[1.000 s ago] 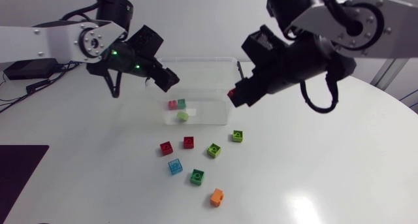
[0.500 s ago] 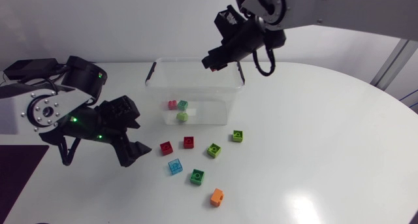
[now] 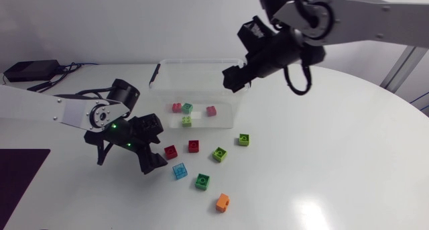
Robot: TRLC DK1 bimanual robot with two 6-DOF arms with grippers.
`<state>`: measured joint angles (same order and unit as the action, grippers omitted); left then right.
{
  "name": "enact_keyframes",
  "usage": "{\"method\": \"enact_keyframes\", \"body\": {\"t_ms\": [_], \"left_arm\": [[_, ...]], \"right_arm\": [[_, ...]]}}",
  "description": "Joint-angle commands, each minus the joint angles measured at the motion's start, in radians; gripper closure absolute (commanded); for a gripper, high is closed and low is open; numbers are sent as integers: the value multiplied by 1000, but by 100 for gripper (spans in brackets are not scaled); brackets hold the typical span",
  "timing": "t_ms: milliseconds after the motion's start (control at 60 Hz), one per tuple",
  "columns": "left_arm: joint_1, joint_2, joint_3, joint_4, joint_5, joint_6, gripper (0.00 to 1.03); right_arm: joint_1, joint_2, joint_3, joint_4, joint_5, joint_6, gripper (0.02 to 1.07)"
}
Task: Place the duplo bricks in the container
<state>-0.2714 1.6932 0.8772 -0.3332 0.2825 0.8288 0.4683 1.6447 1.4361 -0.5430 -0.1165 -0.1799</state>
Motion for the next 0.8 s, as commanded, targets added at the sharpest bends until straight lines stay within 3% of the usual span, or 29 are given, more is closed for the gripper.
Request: {"method": "enact_keyframes", "body": {"t_ms": [0, 133, 233, 267, 333, 450, 633, 783], "left_arm": [[-12, 45, 46, 23, 26, 26, 4], [-28, 112, 59, 77, 29, 23, 5], [-31, 157, 66, 86, 29, 27, 18], [-31, 164, 68, 88, 29, 30, 29], [-29, 174, 68, 106, 30, 26, 76], [-32, 141, 43, 115, 32, 26, 76], [-22, -135, -20, 83, 37, -10, 76], [-22, -379, 22, -26, 44, -42, 76]], "right_arm": [[-23, -118, -143, 20, -17, -20, 6], [-45, -235, -350, 74, -41, -26, 6], [-51, -240, -470, 149, -55, -38, 6], [-51, -232, -496, 173, -58, -41, 6], [-51, -197, -539, 230, -58, -38, 6], [-33, -92, -546, 316, -3, -3, 6], [-26, 87, -465, 356, 43, 79, 7], [-10, 178, -431, 385, 89, 108, 7]]}}
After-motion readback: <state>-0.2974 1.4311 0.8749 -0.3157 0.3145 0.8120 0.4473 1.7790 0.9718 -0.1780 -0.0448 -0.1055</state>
